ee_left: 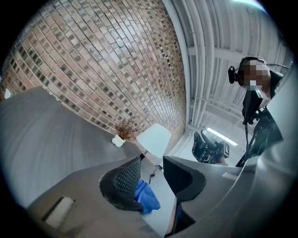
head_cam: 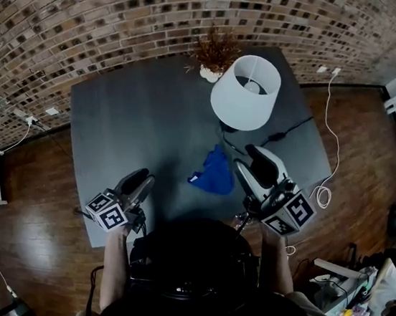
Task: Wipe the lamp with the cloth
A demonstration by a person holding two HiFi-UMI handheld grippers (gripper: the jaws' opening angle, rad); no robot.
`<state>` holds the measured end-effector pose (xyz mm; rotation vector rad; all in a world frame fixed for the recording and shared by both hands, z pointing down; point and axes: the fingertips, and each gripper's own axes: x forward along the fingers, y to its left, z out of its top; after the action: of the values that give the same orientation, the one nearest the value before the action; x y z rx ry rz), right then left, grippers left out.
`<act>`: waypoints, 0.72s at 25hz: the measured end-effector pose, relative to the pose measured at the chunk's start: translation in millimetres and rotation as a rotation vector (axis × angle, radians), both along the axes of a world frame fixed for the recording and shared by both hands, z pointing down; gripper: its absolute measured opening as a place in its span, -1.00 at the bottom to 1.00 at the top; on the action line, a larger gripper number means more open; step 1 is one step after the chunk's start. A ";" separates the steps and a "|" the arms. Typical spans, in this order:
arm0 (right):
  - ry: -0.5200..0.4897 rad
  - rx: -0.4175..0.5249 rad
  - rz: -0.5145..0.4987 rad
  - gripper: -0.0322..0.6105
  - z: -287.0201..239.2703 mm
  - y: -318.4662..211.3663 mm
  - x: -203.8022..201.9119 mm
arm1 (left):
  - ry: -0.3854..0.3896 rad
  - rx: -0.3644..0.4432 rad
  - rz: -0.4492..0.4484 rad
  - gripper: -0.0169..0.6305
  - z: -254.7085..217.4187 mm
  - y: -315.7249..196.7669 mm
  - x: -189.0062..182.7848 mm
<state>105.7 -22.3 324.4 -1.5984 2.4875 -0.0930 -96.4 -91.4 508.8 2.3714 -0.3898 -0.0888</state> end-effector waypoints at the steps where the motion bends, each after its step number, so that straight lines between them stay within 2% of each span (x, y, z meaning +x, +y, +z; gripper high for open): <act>1: 0.001 -0.003 -0.001 -0.39 0.1 0.3 -0.3 | 0.001 0.000 0.001 -0.52 -0.2 0.4 0.7; 18: 0.031 -0.024 -0.002 -0.39 4.9 0.1 -2.8 | 0.008 -0.005 0.001 -0.52 0.8 1.0 0.8</act>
<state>102.9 -22.2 329.3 -1.6184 2.5209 -0.0997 -95.6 -90.4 509.6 2.3660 -0.3849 -0.0965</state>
